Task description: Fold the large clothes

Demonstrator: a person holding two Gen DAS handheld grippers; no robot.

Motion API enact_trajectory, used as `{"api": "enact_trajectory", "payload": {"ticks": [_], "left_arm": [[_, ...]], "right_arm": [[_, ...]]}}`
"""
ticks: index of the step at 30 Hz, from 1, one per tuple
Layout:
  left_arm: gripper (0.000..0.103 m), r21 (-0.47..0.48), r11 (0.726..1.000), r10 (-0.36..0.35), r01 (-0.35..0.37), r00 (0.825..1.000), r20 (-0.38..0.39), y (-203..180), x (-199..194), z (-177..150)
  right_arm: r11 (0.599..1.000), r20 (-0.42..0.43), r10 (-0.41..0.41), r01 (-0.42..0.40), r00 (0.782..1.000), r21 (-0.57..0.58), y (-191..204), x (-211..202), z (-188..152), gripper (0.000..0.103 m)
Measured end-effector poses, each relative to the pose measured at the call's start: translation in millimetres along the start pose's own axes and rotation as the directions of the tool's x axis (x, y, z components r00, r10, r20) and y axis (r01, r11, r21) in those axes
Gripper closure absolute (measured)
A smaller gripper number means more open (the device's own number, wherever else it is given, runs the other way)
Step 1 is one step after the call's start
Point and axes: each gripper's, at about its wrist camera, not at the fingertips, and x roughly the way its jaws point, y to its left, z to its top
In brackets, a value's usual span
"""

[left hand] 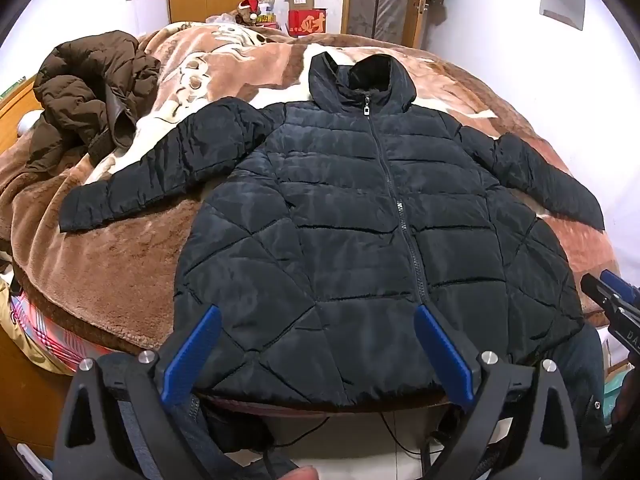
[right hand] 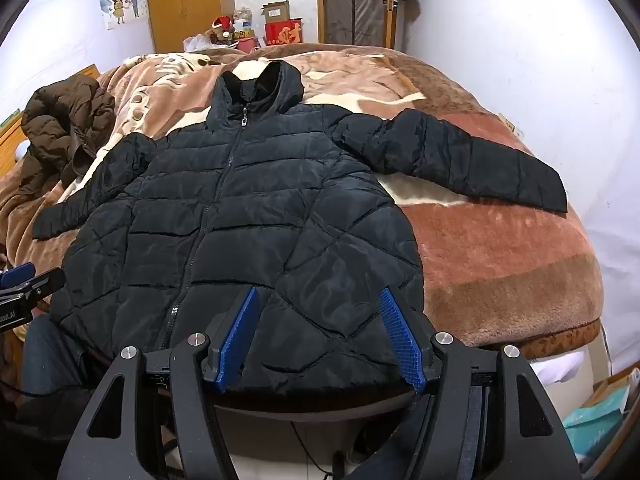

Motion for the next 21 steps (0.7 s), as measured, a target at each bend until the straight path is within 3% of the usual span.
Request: {"api": "enact_trajectory", "payload": {"ticks": [21], "left_arm": [[0.005,0.003,1.000,0.003,-0.002,1.000,-0.014,-6.4,8.7,-1.6]], "right_arm": [[1.000,-0.017,-0.011,0.011,1.000,0.001,-0.1,4.7,-1.1,0.040]]}}
